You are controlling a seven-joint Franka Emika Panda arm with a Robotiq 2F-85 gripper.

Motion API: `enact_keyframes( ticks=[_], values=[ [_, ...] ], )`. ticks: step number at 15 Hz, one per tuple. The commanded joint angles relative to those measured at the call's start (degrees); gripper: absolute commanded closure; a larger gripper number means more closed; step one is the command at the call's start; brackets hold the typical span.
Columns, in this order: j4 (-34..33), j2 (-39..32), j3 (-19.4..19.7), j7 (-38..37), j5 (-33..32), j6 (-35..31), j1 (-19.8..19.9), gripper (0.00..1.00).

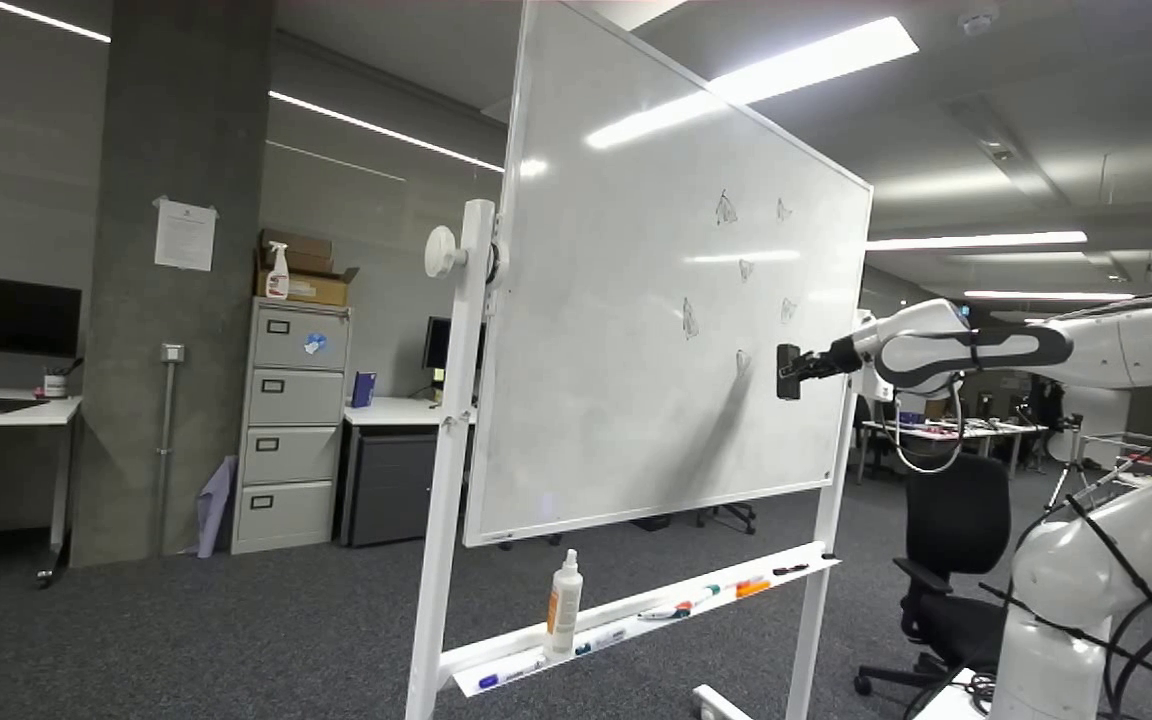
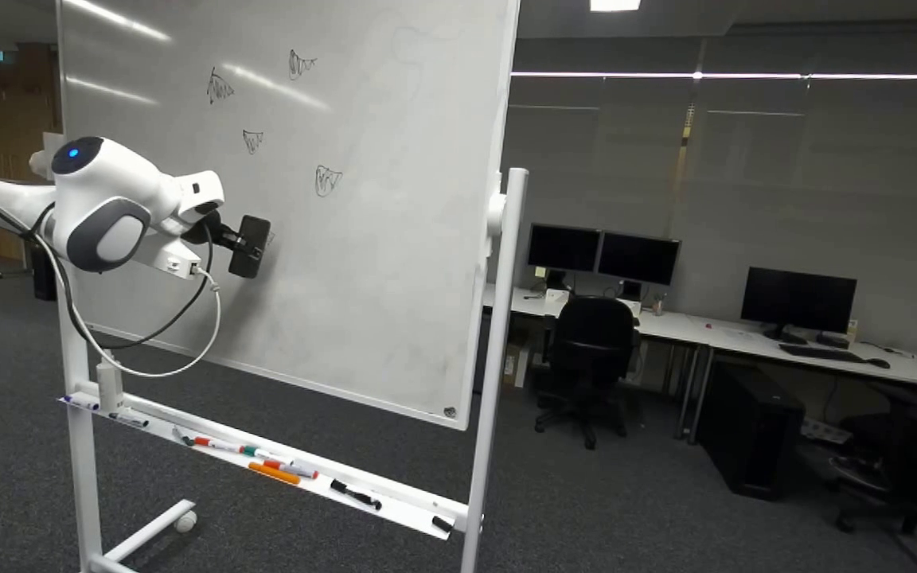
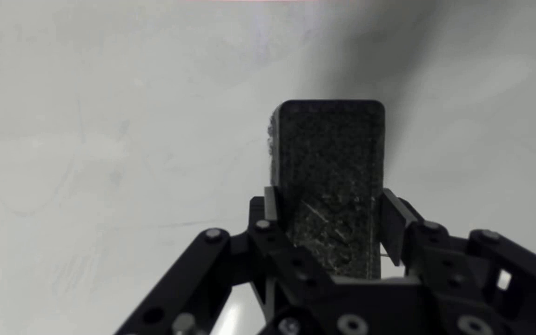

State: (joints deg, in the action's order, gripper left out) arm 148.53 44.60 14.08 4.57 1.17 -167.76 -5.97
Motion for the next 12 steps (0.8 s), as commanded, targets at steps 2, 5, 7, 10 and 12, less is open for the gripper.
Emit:
enact_keyframes(
  ticks=[2,5,7,10,12],
  values=[
    [0.64,1.27,-1.34,0.68,1.31,0.93,0.89,0.45],
    [1.05,1.78,-1.43,0.66,1.32,0.98,0.9,0.45],
    [1.11,1.78,-1.43,0.66,1.32,0.98,0.91,0.45],
    [1.13,1.78,-1.43,0.65,1.33,0.98,0.91,0.45],
    [1.13,1.78,-1.43,0.65,1.33,0.98,0.92,0.45]
  ],
)
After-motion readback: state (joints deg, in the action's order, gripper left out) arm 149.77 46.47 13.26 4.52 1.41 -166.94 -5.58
